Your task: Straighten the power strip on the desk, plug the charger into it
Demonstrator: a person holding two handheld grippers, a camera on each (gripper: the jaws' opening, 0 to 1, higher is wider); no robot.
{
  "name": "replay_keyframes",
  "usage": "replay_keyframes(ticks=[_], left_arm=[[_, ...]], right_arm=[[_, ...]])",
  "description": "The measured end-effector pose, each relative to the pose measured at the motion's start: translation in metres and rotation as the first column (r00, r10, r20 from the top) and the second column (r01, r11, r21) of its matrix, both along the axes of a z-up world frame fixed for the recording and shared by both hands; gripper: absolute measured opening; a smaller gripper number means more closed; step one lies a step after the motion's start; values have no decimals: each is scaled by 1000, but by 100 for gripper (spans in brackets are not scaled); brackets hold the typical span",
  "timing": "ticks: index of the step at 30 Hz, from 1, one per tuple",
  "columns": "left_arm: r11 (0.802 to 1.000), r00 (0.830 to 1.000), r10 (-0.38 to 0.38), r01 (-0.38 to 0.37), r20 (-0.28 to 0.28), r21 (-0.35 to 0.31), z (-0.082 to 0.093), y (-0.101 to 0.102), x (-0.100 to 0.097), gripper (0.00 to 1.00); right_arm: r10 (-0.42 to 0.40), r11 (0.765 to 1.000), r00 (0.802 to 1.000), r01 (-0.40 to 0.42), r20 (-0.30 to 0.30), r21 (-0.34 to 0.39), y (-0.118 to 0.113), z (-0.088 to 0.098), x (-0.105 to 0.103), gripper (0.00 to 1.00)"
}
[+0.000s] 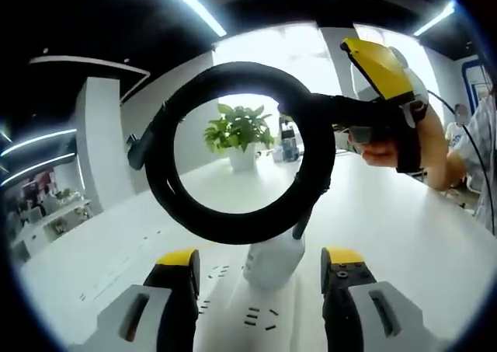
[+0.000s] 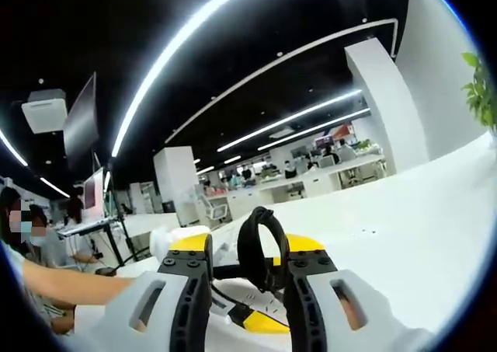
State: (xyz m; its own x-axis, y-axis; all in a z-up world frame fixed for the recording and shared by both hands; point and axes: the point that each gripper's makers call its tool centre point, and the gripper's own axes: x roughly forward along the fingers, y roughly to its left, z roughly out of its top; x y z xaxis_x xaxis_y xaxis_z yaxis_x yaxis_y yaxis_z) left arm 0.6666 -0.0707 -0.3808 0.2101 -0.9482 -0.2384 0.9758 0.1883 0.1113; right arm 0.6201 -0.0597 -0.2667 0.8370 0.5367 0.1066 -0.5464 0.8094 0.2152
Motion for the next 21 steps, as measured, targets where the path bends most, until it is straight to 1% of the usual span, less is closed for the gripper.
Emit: replay_keyframes(ticks=[6,9,13,17,21], left_arm=[[1000,1000,24,-24,-8,-9,1,7,0,72],[999,999,43,-43,-8,-19,0,12,3,76],[996,997,70,-71,-9,-46,3,17,5,78],[994,995,95,-95,-12,-57,6,25,6,81],[988,991,137,-136,6,-74,11,36,11,85]], right_arm=[[13,1000,1000,-13,-10,-8,1,-5,-1,40],[7,1000,1000,-7,-13,-13,0,-7,-1,40],[-9,1000,1000,9,-10,-26,-3,-9,1,40],[-12,999,1000,11,-9,-38,-5,-12,4,41],[-11,1000,1000,11,3,-20,-10,-14,5,43]])
